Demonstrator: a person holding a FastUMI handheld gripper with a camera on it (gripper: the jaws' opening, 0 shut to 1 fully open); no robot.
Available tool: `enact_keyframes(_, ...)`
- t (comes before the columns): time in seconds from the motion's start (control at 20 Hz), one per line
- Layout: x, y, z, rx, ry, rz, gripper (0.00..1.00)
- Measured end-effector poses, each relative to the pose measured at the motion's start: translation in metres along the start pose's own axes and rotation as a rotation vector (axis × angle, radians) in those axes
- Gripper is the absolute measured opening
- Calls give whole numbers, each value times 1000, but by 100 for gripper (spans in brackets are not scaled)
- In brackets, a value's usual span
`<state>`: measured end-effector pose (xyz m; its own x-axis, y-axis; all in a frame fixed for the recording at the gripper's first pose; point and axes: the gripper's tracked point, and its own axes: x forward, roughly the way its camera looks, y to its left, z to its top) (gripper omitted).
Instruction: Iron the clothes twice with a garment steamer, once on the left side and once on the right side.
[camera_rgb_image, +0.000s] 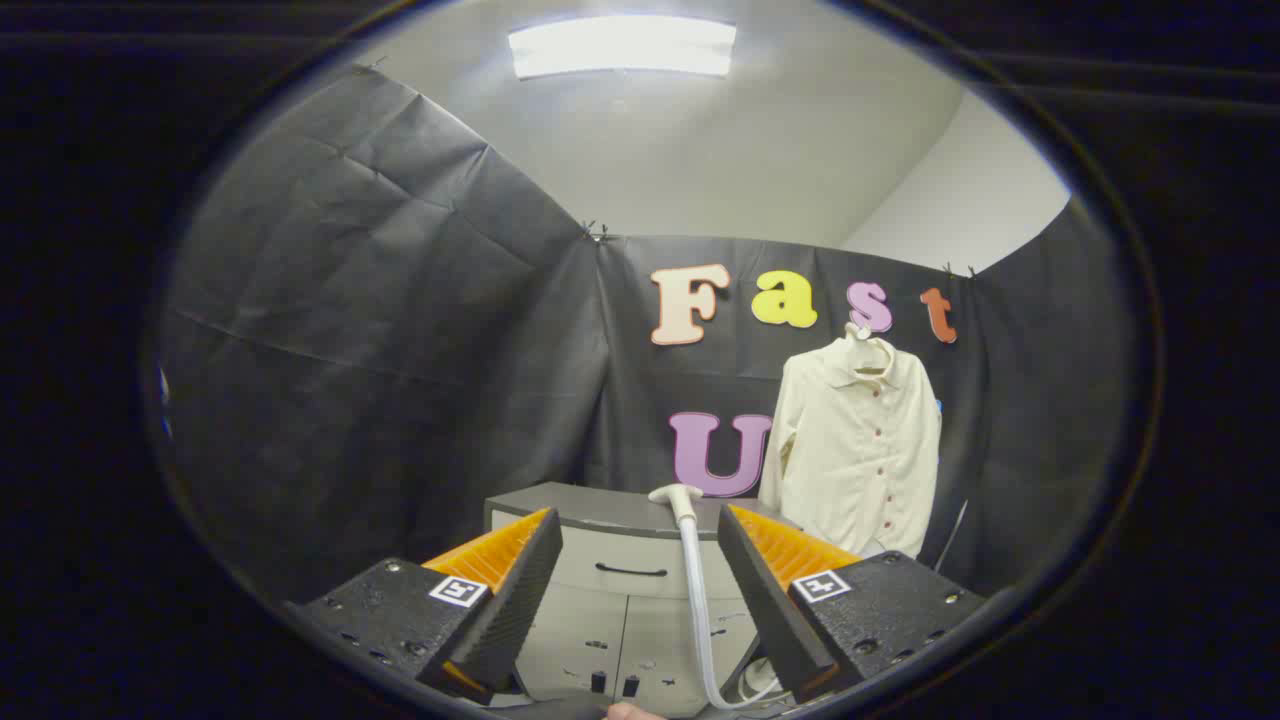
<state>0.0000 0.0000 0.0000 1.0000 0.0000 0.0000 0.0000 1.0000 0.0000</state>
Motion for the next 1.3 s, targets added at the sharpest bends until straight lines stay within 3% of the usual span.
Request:
enact_keyframes(1.0, -3, -7, -13, 30, 25, -5, 95)
enact_keyframes(1.3, 20, -7, -31, 29, 68, -2, 95)
